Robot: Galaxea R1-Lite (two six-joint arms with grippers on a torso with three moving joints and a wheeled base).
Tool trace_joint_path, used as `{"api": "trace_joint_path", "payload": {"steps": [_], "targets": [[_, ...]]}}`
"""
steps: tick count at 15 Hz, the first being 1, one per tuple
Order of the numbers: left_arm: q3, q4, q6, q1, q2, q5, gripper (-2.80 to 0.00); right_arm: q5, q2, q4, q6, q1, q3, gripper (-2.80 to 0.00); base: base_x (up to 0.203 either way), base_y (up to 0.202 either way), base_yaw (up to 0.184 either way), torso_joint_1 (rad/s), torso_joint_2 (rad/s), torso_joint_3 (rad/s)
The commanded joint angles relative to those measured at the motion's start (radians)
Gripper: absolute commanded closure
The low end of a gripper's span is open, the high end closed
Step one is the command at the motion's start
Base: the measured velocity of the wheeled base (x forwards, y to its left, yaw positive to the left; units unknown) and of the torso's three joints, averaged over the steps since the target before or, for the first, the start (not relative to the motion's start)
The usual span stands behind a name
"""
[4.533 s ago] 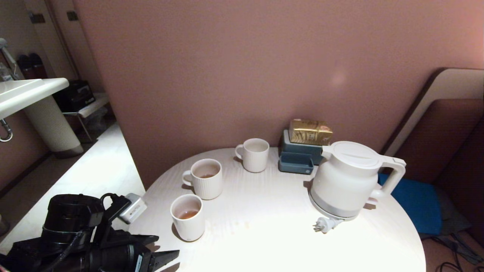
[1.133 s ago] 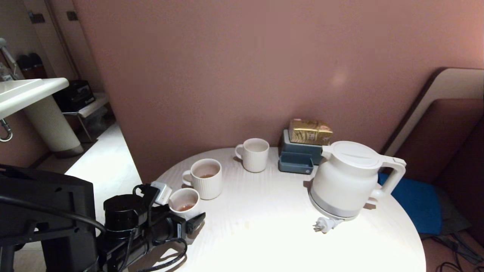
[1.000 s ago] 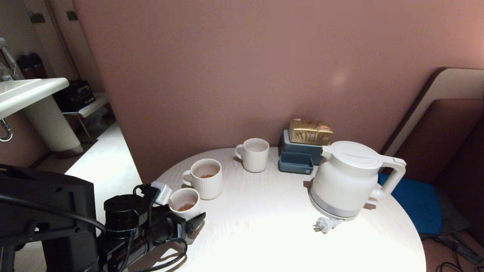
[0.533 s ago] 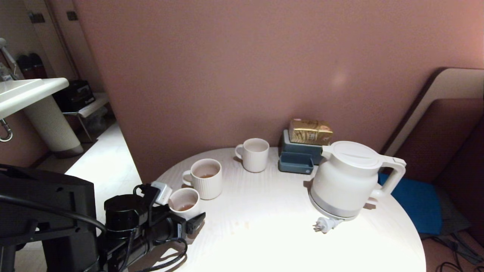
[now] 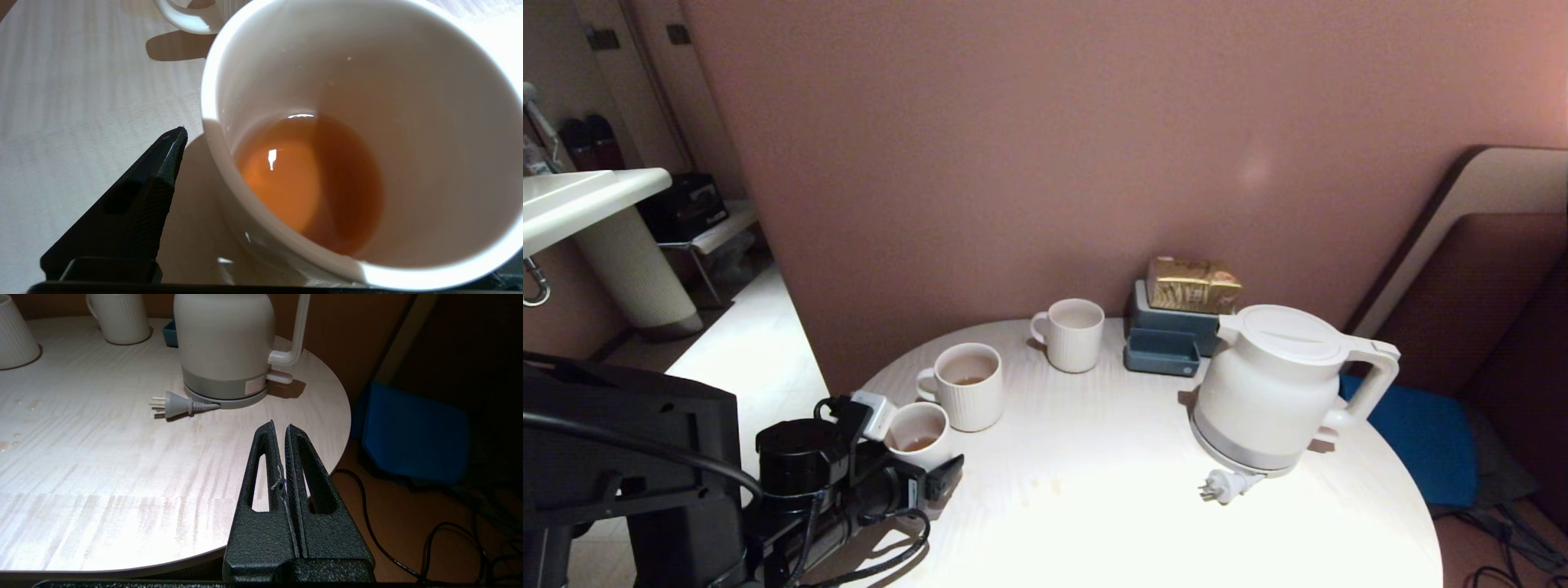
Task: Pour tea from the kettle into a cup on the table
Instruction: Pick up the cup
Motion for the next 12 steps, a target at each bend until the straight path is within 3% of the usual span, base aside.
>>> {"api": "trace_joint_path", "payload": {"steps": [1, 12], "targets": [[-0.003, -0.048, -0.001, 0.0, -0.005, -0.001, -2.8, 0.0, 0.001, 0.0, 0.0, 0.0, 0.0, 0.0, 0.0, 0.0, 0.0, 0.0, 0.0, 0.0], [-0.017, -0.048, -0.009, -0.003, -0.015, 0.015, -2.8, 0.0, 0.001, 0.0, 0.0, 0.0, 0.0, 0.0, 0.0, 0.0, 0.0, 0.0, 0.0, 0.0]]}}
